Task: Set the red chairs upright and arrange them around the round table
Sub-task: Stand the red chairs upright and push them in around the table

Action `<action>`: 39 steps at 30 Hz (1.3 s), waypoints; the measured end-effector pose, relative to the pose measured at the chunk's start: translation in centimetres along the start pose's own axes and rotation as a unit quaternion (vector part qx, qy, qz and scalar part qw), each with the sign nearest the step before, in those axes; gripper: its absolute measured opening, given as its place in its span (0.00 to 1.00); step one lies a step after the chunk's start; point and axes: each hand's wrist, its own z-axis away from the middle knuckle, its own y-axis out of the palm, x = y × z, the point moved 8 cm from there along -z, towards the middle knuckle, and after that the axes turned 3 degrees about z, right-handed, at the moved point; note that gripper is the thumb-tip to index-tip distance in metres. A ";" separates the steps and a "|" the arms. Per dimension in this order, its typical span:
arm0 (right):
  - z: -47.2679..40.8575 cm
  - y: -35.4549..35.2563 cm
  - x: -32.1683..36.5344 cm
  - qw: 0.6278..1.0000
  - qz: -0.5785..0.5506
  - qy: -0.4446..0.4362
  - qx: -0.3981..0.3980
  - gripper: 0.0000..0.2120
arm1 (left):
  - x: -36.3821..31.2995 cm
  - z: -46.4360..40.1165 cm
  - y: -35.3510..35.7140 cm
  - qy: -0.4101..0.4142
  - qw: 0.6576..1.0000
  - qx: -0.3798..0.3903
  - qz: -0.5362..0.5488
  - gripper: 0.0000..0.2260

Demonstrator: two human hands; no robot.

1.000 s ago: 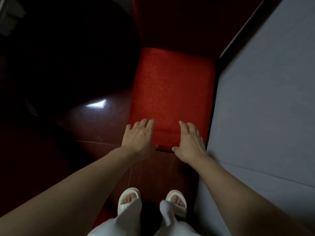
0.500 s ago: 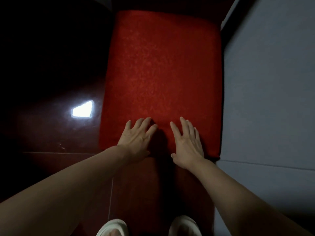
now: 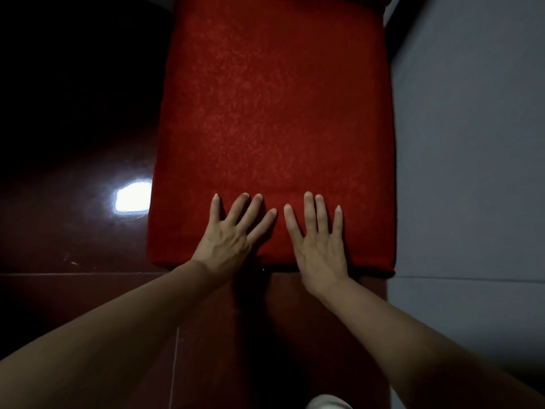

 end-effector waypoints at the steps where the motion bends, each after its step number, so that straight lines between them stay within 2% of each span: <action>1: -0.1 0.1 0.1 1.000 0.001 0.001 -0.003 0.59 | -0.1 -0.1 -0.2 0.000 1.000 -0.013 -0.009 0.42; 6: -0.3 0.5 0.4 1.000 -0.012 0.003 -0.022 0.59 | -1.1 -0.5 0.2 -0.009 0.998 -0.050 -0.025 0.43; 10: -0.3 0.7 0.5 0.999 -0.022 -0.015 -0.028 0.59 | -1.1 -0.7 0.0 0.034 0.994 -0.106 0.007 0.42; 12: -0.3 0.8 0.5 0.999 -0.025 -0.016 -0.041 0.59 | -0.9 -0.5 -0.3 0.060 0.987 -0.149 0.006 0.36; 15: -0.5 0.8 0.5 0.998 -0.026 -0.007 -0.054 0.60 | -1.0 0.1 -1.1 0.086 0.972 -0.219 0.018 0.21; 20: -0.6 0.9 0.8 0.999 -0.026 -0.004 -0.043 0.60 | -1.2 0.8 -1.6 0.087 0.962 -0.250 0.063 0.06; 26: -0.2 0.4 0.7 0.998 -0.040 -0.011 -0.038 0.58 | -1.8 1.3 -2.0 0.100 0.958 -0.241 0.115 0.12; 30: 0.3 0.1 0.6 0.995 -0.075 -0.010 -0.064 0.59 | -2.2 1.5 -2.2 0.105 0.955 -0.218 0.170 0.06; 34: 0.5 0.2 1.4 0.991 -0.076 -0.024 -0.104 0.58 | -1.2 1.6 -2.5 0.080 0.945 -0.193 0.252 0.13; 39: 0.4 -0.1 1.5 0.993 -0.063 -0.007 -0.100 0.55 | -0.8 1.7 -3.0 0.052 0.937 -0.180 0.294 0.15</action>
